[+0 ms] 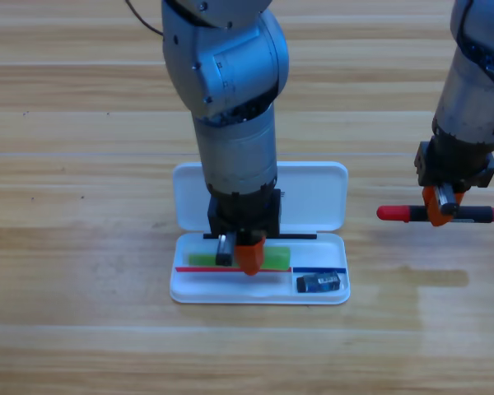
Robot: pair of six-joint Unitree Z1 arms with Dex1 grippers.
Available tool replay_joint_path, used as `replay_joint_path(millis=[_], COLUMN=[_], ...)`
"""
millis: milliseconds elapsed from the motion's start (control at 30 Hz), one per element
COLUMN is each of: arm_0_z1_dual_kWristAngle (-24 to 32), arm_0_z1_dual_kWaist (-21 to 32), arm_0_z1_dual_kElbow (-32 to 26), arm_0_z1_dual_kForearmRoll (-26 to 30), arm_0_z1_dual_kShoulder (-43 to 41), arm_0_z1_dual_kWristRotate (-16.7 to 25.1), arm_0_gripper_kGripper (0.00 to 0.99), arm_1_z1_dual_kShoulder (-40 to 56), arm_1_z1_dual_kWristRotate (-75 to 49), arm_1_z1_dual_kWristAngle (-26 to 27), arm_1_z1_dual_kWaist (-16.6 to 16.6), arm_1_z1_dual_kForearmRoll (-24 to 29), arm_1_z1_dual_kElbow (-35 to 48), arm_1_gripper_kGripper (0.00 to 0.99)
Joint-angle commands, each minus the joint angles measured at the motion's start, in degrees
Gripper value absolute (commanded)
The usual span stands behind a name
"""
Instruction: Clean up eraser and pencils
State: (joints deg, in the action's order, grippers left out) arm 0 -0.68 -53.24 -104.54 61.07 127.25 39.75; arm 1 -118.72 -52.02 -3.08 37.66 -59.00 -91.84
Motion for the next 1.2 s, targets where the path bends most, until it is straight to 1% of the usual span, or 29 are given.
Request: replay_joint_path(millis=[33,633,1100,1133,1200], arm_0_z1_dual_kWristAngle=[0.51,0.51,0.42,0.42,0.42], arm_0_z1_dual_kWaist=[-0.9,-0.37,-0.19,-0.19,-0.19], arm_0_z1_dual_kElbow=[1.36,4.61,4.7,4.7,4.7], arm_0_z1_dual_kForearmRoll=[-1.13,-3.68,-3.85,-3.76,-3.59], arm_0_z1_dual_kShoulder=[3.45,3.62,3.18,3.01,2.83], arm_0_z1_dual_kWristRotate=[-0.64,-0.73,-1.52,-1.61,-1.61], arm_0_gripper_kGripper=[0.0,0.0,0.0,0.054,0.719], arm_1_z1_dual_kShoulder=[1.47,1.65,1.65,1.65,1.74], arm_1_z1_dual_kWristRotate=[-0.01,0.43,0.69,0.69,0.69], arm_1_z1_dual_kWristAngle=[-0.34,-0.26,-0.34,-0.34,-0.34], arm_1_z1_dual_kWaist=[1.19,1.89,2.24,2.24,2.24], arm_1_z1_dual_kForearmRoll=[-1.46,-1.9,-2.17,-2.17,-2.17], arm_1_z1_dual_kElbow=[1.67,1.23,0.7,0.61,0.61], arm_1_gripper_kGripper=[0.0,0.0,0.0,0.0,0.0])
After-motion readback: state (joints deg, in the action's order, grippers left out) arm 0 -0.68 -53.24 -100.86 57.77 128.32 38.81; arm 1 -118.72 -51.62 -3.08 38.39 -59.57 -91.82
